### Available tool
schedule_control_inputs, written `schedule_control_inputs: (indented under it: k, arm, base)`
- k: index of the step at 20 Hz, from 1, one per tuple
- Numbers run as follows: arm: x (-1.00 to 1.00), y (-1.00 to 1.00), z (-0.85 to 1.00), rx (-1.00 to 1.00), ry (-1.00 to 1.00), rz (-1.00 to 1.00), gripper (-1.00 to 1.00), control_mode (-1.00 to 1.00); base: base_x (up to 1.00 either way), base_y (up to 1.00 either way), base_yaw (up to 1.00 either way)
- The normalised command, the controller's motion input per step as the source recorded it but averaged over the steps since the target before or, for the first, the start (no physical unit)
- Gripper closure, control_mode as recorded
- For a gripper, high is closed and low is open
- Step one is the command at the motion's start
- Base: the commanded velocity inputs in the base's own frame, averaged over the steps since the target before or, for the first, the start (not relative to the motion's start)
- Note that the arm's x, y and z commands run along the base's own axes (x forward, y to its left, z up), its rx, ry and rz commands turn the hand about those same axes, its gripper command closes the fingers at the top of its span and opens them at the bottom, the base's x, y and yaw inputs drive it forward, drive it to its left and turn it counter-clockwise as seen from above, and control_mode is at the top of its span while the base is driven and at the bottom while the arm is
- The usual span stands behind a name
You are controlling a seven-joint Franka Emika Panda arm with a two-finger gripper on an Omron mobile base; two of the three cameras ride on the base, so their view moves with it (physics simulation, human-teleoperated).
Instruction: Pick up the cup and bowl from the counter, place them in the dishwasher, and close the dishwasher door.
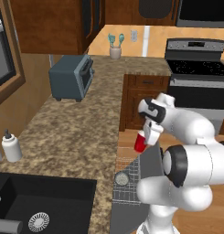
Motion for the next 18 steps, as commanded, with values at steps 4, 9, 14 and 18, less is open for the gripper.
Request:
schedule_control_inputs:
  k: [4, 9, 14, 18]
  arm:
    - [-0.1, 0.0, 0.0, 0.12, 0.13, 0.0, 1.0, -1.0]
    - [-0.01, 0.0, 0.0, 0.1, 0.09, 0.0, 1.0, -1.0]
    - [-0.05, 0.0, 0.0, 0.03, -0.06, 0.0, 1.0, -1.0]
    - [-0.09, 0.0, 0.0, 0.01, -0.18, 0.0, 1.0, -1.0]
  base:
    - [0.0, 0.0, 0.0]
    - [0.0, 0.0, 0.0]
    - [0.0, 0.0, 0.0]
    - [0.0, 0.0, 0.0]
